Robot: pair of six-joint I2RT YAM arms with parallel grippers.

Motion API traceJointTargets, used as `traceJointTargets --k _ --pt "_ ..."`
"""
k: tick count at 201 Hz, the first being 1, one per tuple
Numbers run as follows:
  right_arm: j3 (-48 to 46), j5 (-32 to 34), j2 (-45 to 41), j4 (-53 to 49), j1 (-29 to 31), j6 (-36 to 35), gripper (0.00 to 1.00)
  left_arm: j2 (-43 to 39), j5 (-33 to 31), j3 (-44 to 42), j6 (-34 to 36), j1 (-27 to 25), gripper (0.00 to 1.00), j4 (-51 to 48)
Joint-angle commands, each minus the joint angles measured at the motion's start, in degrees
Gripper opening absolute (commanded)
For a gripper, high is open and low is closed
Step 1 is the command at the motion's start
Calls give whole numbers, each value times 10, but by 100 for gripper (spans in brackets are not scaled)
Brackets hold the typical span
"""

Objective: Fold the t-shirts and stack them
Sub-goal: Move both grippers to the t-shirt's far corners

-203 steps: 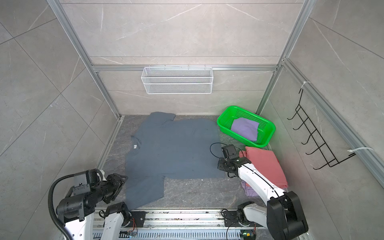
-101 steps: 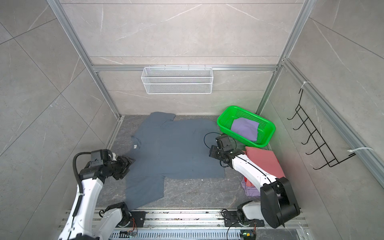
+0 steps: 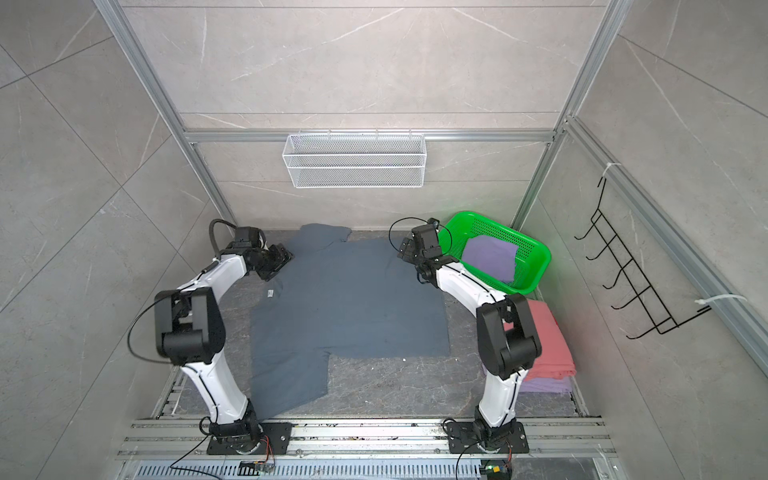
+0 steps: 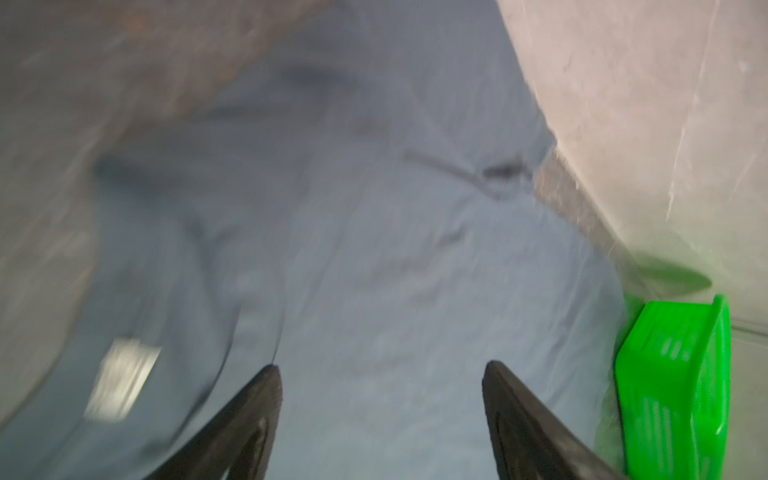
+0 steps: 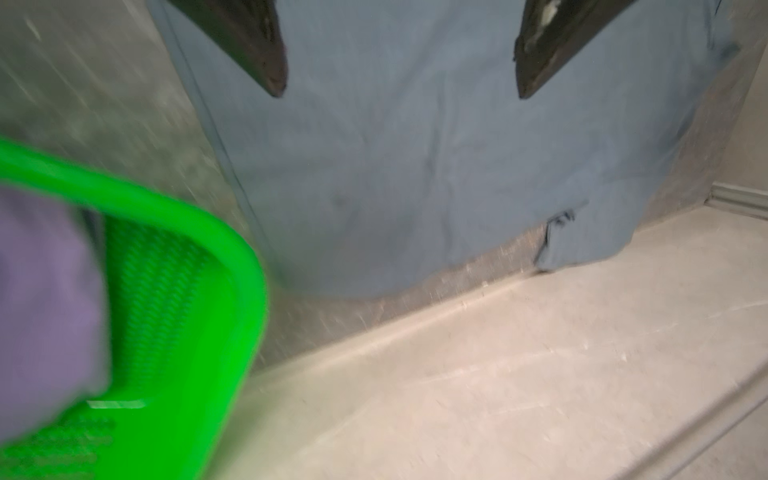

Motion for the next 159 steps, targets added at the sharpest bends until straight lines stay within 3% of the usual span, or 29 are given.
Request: traceJointTargets --k 1,37,62,114,159 --pt "95 -10 84 -7 -7 -15 91 86 17 115 14 1 82 11" --pt "272 -25 226 -81 -12 -17 97 208 -4 250 11 0 85 -25" --pt "353 -32 293 -130 -13 -21 97 245 -13 286 10 0 86 -42" --pt "444 -78 385 -236 -15 2 95 265 -26 276 1 5 86 -96" --pt "388 -108 370 -297 -18 21 94 216 -29 177 1 17 86 -106"
